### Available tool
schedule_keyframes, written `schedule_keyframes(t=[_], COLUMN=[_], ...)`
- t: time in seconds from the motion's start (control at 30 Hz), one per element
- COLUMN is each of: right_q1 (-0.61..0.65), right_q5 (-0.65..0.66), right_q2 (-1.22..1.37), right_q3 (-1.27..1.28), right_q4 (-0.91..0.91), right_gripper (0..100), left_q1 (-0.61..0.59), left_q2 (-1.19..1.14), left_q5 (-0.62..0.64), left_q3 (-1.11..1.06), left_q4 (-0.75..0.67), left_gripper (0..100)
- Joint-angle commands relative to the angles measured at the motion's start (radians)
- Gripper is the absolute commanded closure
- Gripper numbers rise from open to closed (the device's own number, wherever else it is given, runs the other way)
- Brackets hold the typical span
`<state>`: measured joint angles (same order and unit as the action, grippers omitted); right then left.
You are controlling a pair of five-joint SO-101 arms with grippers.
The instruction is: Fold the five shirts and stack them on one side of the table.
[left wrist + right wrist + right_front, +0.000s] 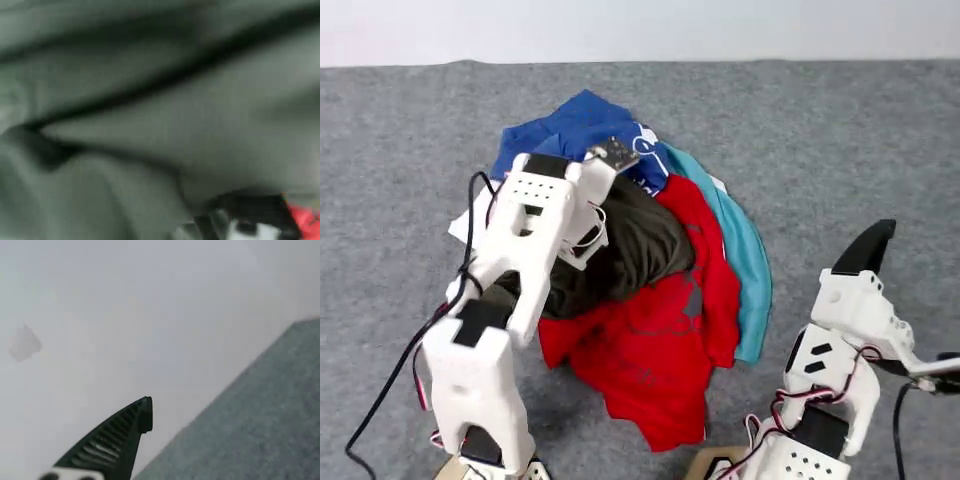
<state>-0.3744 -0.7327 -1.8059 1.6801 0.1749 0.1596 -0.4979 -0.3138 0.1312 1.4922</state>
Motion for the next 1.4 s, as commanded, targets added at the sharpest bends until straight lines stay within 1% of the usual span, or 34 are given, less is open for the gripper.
schedule_keyframes(t=[0.0,0.07,0.23,0.3,0.47,0.63,0.83,0.93,1.1,1.2,1.37], right_q1=[-0.012,-0.015,-0.085,-0.111,-0.122,-0.114,-0.116,-0.108,-0.027,-0.021,-0.021], right_q5=[-0.008,-0.008,-0.009,-0.009,-0.009,-0.009,-0.005,0.003,0.124,0.133,0.132], right_q2=[-0.007,-0.007,-0.007,-0.007,-0.007,-0.008,-0.008,-0.008,-0.007,-0.008,-0.008], right_q3=[0.003,0.003,0.003,0.003,0.003,0.000,0.003,0.003,0.003,0.000,-0.002], right_q4=[0.062,0.091,0.160,0.176,0.166,0.165,0.176,0.176,0.246,0.254,0.254], right_gripper=[14.0,14.0,14.0,14.0,14.0,14.0,14.0,14.3,15.1,21.8,37.3], left_q1=[-0.003,-0.003,-0.023,-0.051,-0.167,-0.342,-0.615,-0.750,-0.947,-1.042,-1.168], left_q2=[-0.040,-0.035,0.037,0.084,0.199,0.285,0.370,0.391,0.393,0.390,0.390], left_q5=[-0.014,-0.012,0.006,0.046,0.126,0.141,0.133,0.083,0.021,-0.025,-0.060], left_q3=[0.073,0.120,0.246,0.289,0.321,0.323,0.325,0.325,0.326,0.315,0.237], left_q4=[0.028,0.052,0.141,0.153,0.153,0.178,0.193,0.193,0.189,0.167,0.060], left_gripper=[90,100,100,100,100,100,100,100,100,100,100])
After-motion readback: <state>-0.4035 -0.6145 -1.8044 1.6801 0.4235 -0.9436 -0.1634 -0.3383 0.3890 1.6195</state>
